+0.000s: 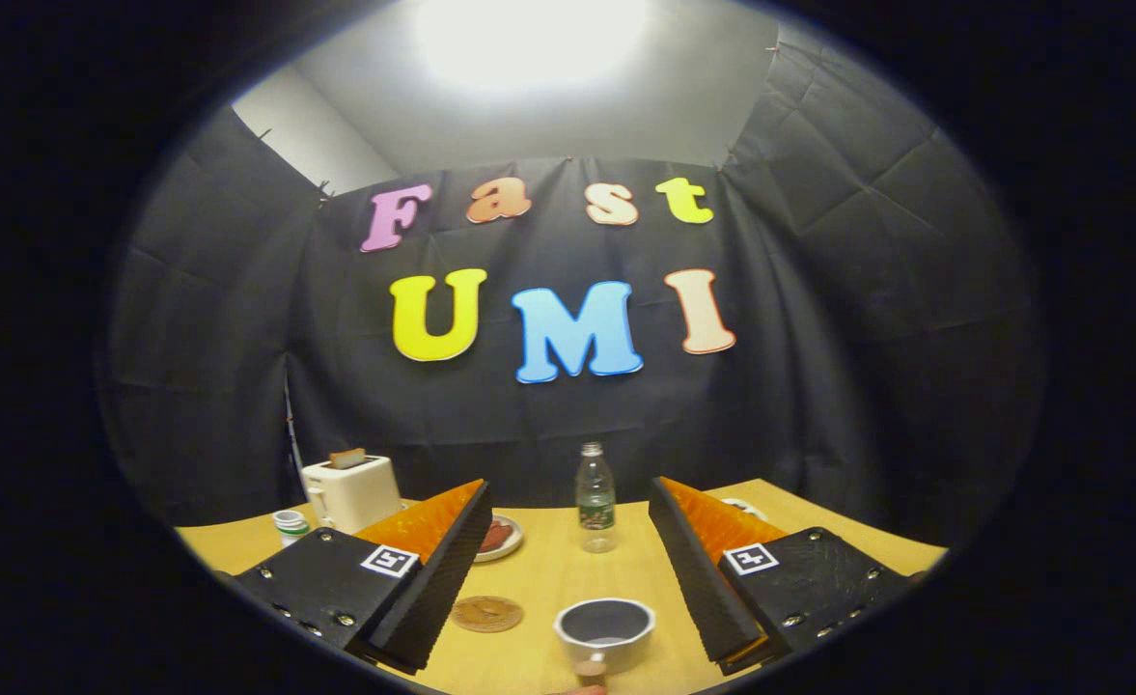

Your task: Take the bottle from table, then pour the juice into the cup, finally place the bottle on the coaster

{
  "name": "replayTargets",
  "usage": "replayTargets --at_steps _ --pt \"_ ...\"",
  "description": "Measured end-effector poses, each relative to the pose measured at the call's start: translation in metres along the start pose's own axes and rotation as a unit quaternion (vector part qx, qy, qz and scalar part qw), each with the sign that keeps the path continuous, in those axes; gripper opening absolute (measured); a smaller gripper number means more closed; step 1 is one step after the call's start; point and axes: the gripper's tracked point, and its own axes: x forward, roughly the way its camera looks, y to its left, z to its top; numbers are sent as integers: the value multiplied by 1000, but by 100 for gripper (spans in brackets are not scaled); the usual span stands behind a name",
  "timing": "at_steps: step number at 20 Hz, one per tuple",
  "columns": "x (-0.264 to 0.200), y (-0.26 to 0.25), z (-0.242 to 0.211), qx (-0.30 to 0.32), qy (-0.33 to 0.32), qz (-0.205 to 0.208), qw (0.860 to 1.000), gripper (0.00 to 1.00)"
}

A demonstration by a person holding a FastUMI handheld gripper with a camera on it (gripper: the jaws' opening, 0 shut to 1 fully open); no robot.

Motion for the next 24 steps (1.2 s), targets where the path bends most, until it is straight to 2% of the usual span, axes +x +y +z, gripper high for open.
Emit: replayTargets --at_steps 6,11,16,24 --pt "-7 123 -36 9 27 101 994 99" --pt "-6 182 -77 -11 56 140 988 99" --pt "13 211 -125 -11 84 143 986 99" --pt "41 216 -189 -9 141 125 982 98"
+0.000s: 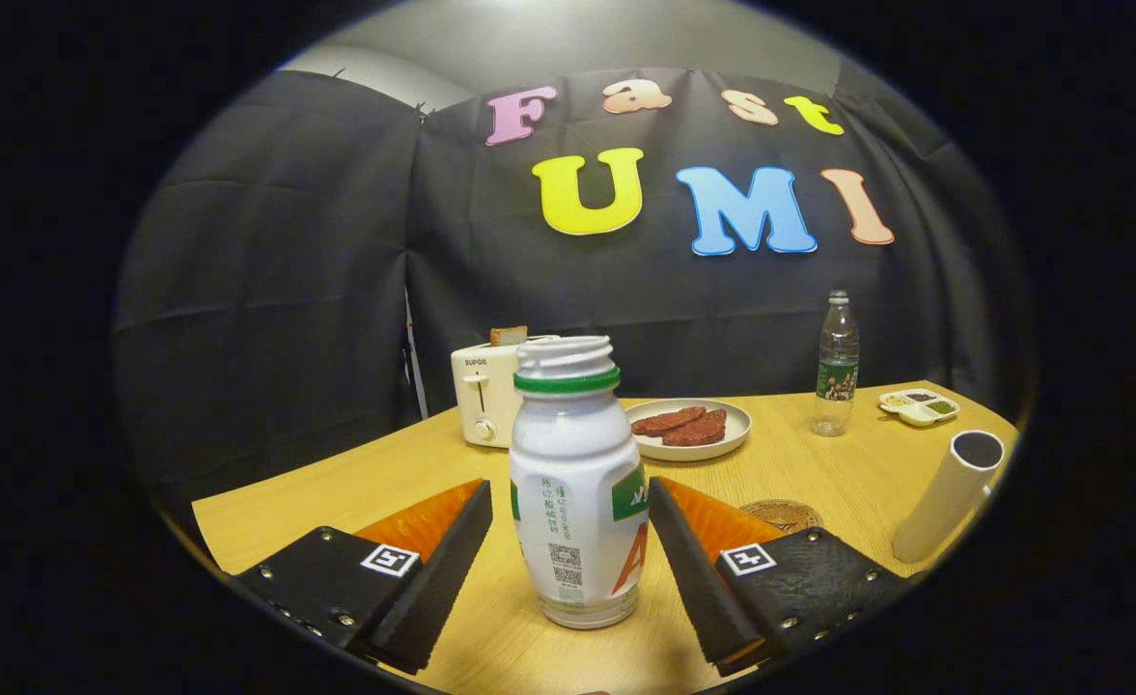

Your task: Take the bottle from table, then pour the juice into the cup, finally place the bottle on the coaster

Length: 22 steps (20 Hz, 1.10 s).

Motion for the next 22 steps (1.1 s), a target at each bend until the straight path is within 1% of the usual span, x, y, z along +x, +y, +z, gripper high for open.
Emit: replayTargets --at_steps 1,2,3,5,6,7,8,9,10,11,14,17,20,22 --pt "2 1 -3 0 4 1 1000 95" --pt "3 1 -6 -1 5 -3 1000 95" --pt "2 -2 -4 -5 5 -11 1000 89" --pt "4 -1 -6 -8 4 -14 1000 75" --pt "4 -1 -6 -11 2 -15 1000 75" --pt "3 -1 -6 -12 0 -16 1000 71" --pt "3 -3 -6 -10 0 -19 1000 71" --pt "2 -4 -6 -5 0 -23 1000 67" --pt "2 -2 -5 -5 -1 -21 1000 67" --pt "1 -3 -3 0 -1 -22 1000 63" --pt "-6 -5 10 31 -23 -11 999 63" --pt "-15 -10 33 85 -57 5 995 63" --pt "-25 -19 52 146 -85 20 985 63" --pt "-30 -29 62 196 -102 31 975 63"
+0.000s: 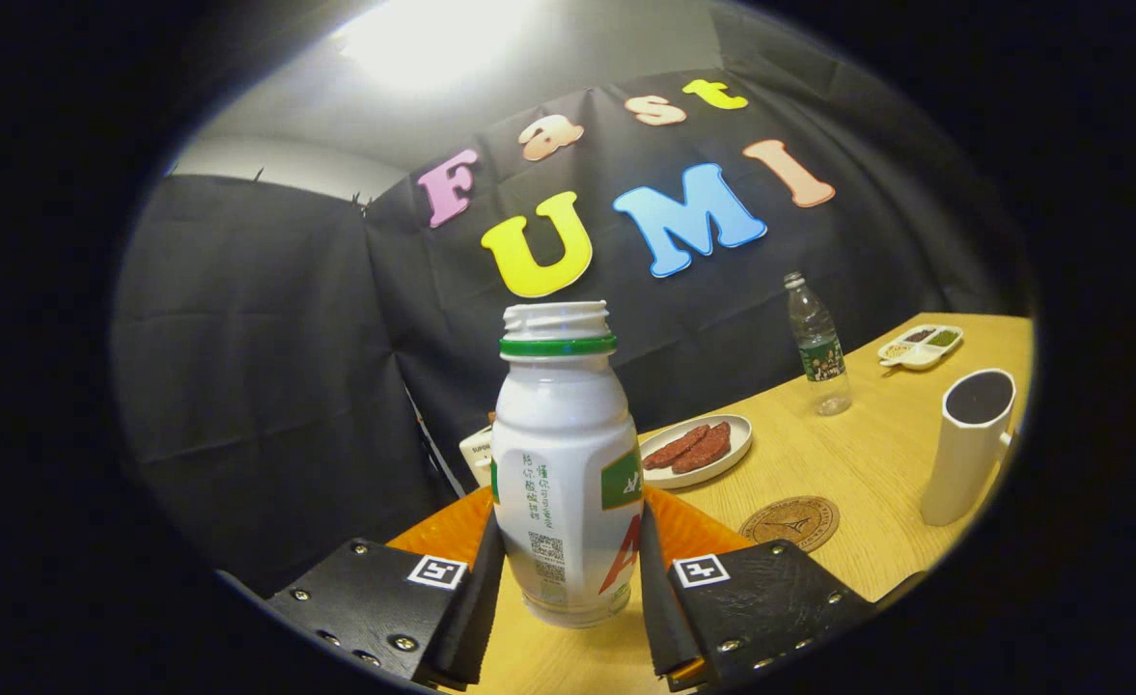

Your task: Take the bottle from table, then pour the juice into the cup, finally place the bottle on the coaster

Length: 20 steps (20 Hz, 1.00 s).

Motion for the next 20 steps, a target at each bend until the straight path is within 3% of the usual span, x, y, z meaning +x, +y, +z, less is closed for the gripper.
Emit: replayTargets --at_steps 10,20 --pt "-17 -60 43 174 -52 -23 983 63" --pt "-31 -102 55 317 -84 -34 944 63"
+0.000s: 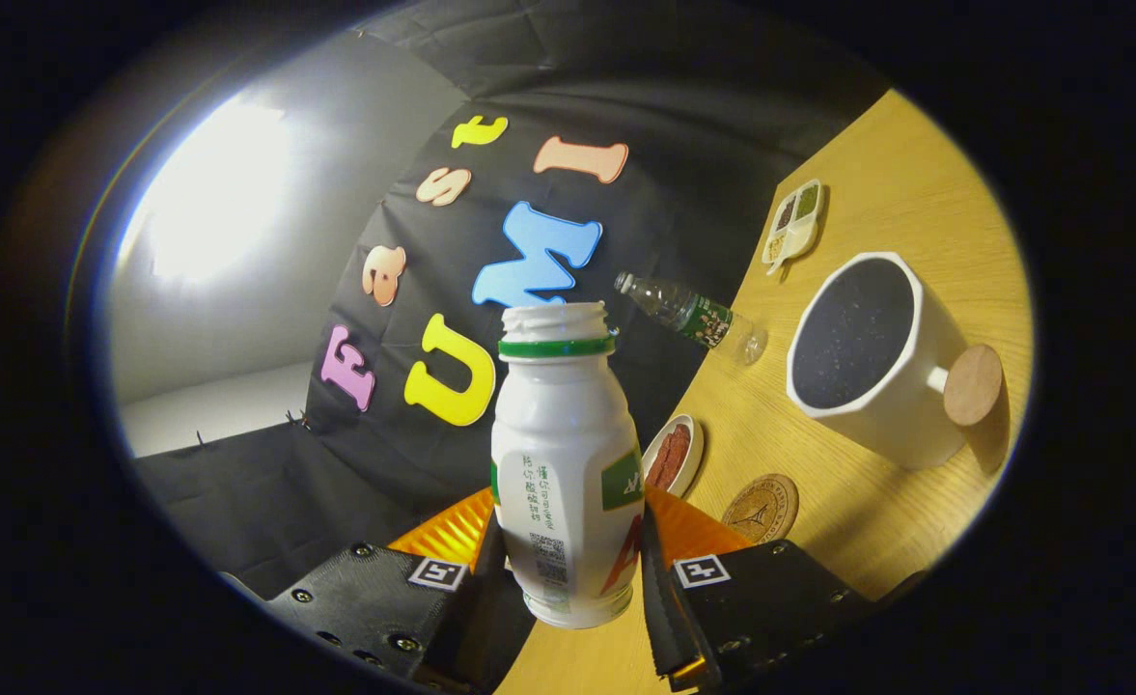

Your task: Take the bottle from table, then pour the juice into the cup, finally place the bottle on the coaster

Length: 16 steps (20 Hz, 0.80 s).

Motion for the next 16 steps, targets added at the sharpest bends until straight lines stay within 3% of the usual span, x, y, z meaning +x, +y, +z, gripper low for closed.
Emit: replayTargets --at_steps 5,16 --pt "3 1 11 67 -15 10 998 63" --pt "2 2 9 152 -25 19 988 63"
